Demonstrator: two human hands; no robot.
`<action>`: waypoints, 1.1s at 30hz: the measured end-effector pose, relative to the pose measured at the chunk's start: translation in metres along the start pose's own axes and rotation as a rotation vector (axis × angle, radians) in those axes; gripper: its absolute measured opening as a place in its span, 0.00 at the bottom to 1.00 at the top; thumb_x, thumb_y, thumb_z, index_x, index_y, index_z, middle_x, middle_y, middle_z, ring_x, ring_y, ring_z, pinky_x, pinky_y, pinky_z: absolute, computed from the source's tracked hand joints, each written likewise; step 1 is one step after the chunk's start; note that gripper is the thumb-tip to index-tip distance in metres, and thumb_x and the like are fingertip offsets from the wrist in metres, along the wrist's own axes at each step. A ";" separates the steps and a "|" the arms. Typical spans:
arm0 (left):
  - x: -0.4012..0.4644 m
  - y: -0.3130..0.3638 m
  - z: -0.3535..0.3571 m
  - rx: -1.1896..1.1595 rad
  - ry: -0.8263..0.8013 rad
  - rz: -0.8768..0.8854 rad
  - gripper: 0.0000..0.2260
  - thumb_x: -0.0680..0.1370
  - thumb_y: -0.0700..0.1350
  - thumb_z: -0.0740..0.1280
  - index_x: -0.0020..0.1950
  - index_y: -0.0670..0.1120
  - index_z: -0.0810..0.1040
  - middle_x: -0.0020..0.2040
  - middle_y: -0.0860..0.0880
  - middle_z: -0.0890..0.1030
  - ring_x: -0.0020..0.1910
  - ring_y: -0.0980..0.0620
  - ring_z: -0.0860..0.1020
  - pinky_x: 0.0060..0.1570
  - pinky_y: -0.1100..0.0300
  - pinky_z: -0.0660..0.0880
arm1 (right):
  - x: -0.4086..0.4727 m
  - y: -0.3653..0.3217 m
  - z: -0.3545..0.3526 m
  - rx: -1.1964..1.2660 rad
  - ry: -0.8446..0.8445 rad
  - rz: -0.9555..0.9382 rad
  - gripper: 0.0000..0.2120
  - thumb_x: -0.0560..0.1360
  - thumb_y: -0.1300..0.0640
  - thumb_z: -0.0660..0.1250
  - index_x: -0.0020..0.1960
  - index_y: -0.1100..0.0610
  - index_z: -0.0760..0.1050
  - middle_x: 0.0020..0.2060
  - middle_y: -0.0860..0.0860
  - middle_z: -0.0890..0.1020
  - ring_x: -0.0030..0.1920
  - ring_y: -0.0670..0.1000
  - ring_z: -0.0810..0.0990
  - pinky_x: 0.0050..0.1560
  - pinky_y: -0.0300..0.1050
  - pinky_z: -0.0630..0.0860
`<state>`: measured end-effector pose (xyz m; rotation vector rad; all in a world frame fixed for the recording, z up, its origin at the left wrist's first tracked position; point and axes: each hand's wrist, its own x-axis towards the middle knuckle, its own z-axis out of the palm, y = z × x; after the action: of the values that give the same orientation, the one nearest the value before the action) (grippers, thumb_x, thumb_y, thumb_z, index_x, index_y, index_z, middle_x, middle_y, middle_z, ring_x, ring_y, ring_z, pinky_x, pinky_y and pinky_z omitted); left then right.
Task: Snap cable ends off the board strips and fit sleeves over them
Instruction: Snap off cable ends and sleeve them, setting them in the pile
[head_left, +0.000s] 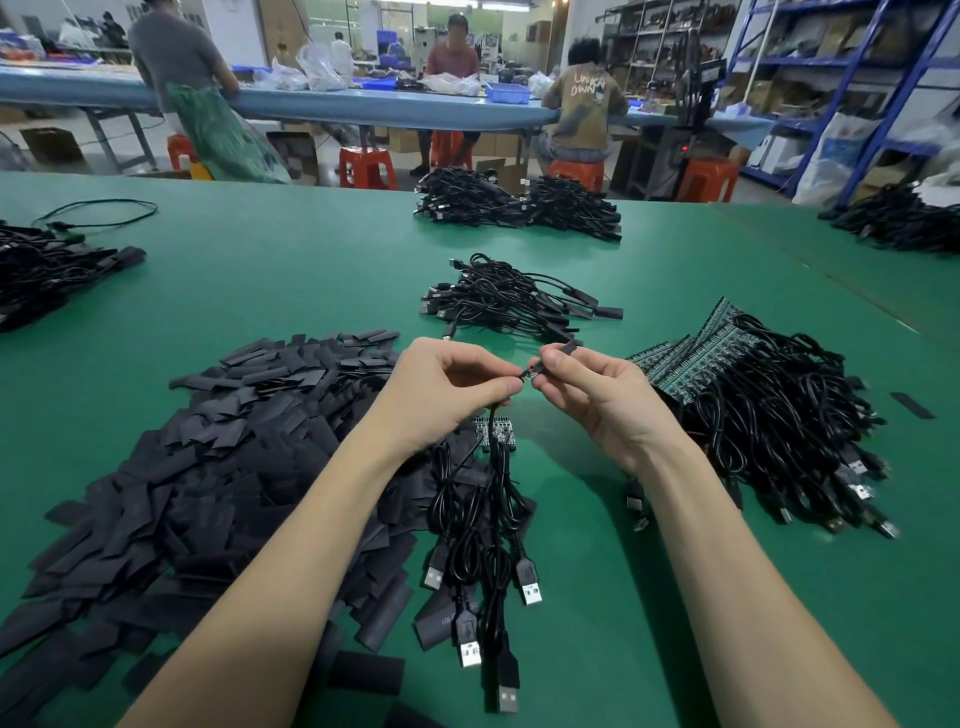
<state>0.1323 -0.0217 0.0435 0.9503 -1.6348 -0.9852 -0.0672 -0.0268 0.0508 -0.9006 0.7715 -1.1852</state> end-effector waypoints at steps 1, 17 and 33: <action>-0.001 0.001 0.001 0.002 -0.006 0.002 0.05 0.73 0.38 0.77 0.48 0.45 0.88 0.39 0.48 0.87 0.38 0.54 0.84 0.43 0.66 0.78 | 0.000 0.001 0.000 -0.016 -0.012 0.003 0.08 0.70 0.62 0.74 0.47 0.64 0.82 0.42 0.57 0.86 0.39 0.49 0.86 0.42 0.34 0.81; -0.003 0.005 0.002 -0.119 0.000 0.005 0.05 0.72 0.35 0.77 0.46 0.43 0.86 0.40 0.44 0.87 0.39 0.50 0.86 0.43 0.63 0.80 | 0.000 0.006 0.003 -0.033 -0.078 0.029 0.09 0.70 0.61 0.74 0.48 0.63 0.83 0.42 0.56 0.86 0.39 0.48 0.86 0.41 0.34 0.81; 0.000 0.004 0.004 -0.157 0.022 -0.001 0.05 0.72 0.35 0.77 0.46 0.42 0.85 0.40 0.42 0.87 0.38 0.50 0.85 0.44 0.63 0.80 | -0.002 0.009 0.009 -0.055 -0.051 -0.012 0.11 0.69 0.57 0.76 0.50 0.58 0.84 0.43 0.57 0.86 0.38 0.49 0.85 0.42 0.37 0.81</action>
<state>0.1282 -0.0195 0.0467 0.8528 -1.5144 -1.0836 -0.0558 -0.0222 0.0474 -0.9786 0.7617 -1.1517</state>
